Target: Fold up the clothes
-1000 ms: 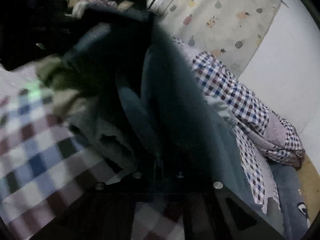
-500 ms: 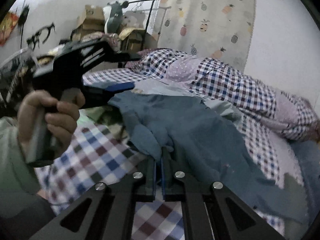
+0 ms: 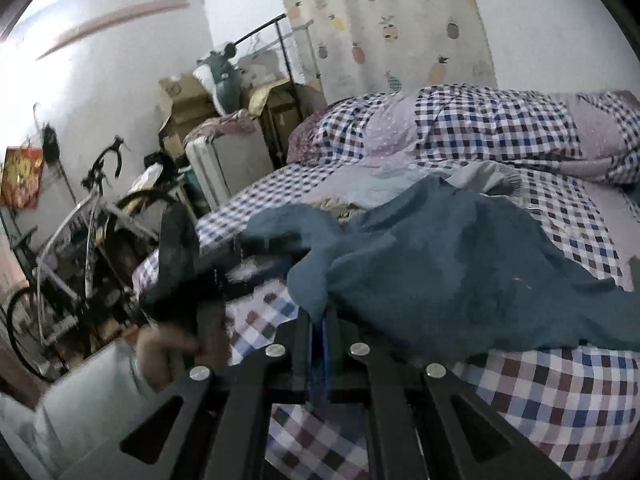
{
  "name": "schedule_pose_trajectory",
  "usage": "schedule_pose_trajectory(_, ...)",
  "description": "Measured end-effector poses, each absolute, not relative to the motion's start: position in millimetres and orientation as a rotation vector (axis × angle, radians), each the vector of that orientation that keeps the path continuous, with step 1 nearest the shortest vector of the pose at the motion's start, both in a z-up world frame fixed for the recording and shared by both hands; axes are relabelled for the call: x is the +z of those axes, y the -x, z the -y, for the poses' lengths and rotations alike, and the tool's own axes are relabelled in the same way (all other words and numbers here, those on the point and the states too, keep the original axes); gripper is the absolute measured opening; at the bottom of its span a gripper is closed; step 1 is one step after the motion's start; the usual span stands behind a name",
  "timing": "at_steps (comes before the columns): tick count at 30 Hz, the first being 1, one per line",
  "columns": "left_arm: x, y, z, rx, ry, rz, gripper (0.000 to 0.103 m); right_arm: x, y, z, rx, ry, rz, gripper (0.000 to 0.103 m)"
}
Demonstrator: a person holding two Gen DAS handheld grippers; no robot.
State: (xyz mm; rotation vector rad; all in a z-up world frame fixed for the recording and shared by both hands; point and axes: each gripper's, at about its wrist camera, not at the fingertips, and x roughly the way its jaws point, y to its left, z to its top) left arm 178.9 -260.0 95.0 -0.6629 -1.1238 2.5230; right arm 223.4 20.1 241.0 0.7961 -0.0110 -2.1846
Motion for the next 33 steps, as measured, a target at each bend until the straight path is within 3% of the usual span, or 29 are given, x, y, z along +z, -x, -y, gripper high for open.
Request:
schedule_pose_trajectory(5, 110.3, -223.1, 212.1, 2.574, 0.696, 0.752, 0.077, 269.2, -191.3, -19.2, -2.149, -0.884, 0.189, 0.002)
schedule_pose_trajectory(8, 121.2, -260.3, 176.5, 2.521, 0.638, 0.571, 0.079, 284.5, -177.8, -4.3, -2.144, -0.916, 0.184, 0.002)
schedule_pose_trajectory(25, 101.0, -284.1, 109.7, 2.687, 0.821, 0.389, 0.079, 279.9, -183.2, 62.7, -2.097, -1.087, 0.115, 0.003)
schedule_pose_trajectory(27, 92.2, -281.6, 114.3, 2.729, 0.908, 0.380, 0.069, 279.6, -183.4, 64.8, -2.098, -1.090, 0.118, 0.003)
schedule_pose_trajectory(28, 88.0, -281.6, 119.3, 2.737, 0.939, 0.406, 0.053, 279.3, -183.3, 65.2, -2.097, -1.092, 0.124, 0.003)
schedule_pose_trajectory(29, 83.7, -281.6, 124.3, 2.744, 0.969, 0.431, 0.027, 279.2, -183.0, 65.2, -2.097, -1.094, 0.129, 0.003)
schedule_pose_trajectory(30, 79.5, -281.6, 129.3, 2.751, 1.000, 0.456, 0.016, 279.3, -182.4, 64.2, -2.098, -1.097, 0.135, 0.003)
schedule_pose_trajectory(31, 75.8, -282.0, 134.1, 2.755, 1.026, 0.481, 0.006, 279.4, -181.5, 63.0, -2.098, -1.100, 0.141, 0.003)
schedule_pose_trajectory(33, 75.0, -287.0, 140.1, 2.735, 1.015, 0.509, 0.002, 279.7, -179.2, 60.5, -2.095, -1.105, 0.152, 0.005)
